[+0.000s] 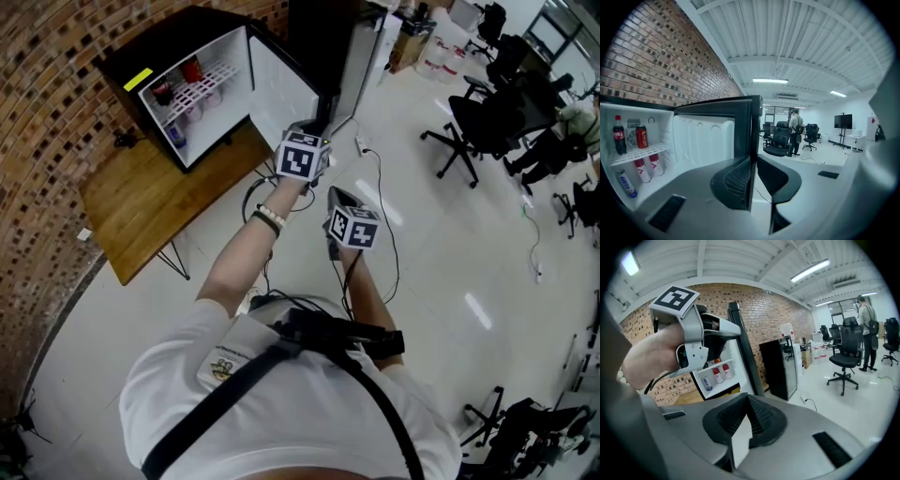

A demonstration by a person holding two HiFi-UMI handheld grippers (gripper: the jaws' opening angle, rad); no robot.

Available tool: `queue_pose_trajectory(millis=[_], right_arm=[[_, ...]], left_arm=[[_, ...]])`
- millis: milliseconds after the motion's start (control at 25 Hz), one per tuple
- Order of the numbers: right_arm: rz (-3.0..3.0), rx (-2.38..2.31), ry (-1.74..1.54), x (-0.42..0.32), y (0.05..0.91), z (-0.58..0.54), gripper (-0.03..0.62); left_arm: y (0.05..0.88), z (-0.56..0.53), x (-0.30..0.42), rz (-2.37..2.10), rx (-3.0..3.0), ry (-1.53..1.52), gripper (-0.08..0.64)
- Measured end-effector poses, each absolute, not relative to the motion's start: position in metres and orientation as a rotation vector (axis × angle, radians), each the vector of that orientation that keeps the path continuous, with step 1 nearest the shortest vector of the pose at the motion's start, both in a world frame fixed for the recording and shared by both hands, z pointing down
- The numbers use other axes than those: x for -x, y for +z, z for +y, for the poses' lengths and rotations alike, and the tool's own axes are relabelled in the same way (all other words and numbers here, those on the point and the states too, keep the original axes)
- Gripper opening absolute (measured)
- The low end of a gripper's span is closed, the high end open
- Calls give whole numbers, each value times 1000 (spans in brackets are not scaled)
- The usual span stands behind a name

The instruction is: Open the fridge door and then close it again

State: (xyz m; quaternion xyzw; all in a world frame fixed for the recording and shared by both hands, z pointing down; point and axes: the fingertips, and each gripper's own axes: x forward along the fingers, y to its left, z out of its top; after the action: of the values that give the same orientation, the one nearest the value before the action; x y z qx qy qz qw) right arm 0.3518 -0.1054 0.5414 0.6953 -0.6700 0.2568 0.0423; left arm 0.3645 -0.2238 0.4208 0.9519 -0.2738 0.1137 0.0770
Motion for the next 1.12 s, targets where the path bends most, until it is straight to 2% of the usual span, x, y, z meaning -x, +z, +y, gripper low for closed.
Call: queue_pose_trajectory(millis=[320,520,720,800,1120], right_arm=[[-2017,-2186,785,-368,534,-105,15],[-2046,-2160,785,-358,532,-109,15],[-2124,-2071,788,-324,530,-126,15],[-2160,-2030,797,-312,531,-131,15],[-2298,-1827,797,-243,536,-142,15]], left_arm=[[419,-223,-388,-756,-2873,358,44],[415,-214,-375,-740,-2895,353,43],[423,-215,-302,-819,-2809,282,43],[433,-215,-268,-885,-2755,267,4],[483,-201,-132,-1181,-2526,249,0]])
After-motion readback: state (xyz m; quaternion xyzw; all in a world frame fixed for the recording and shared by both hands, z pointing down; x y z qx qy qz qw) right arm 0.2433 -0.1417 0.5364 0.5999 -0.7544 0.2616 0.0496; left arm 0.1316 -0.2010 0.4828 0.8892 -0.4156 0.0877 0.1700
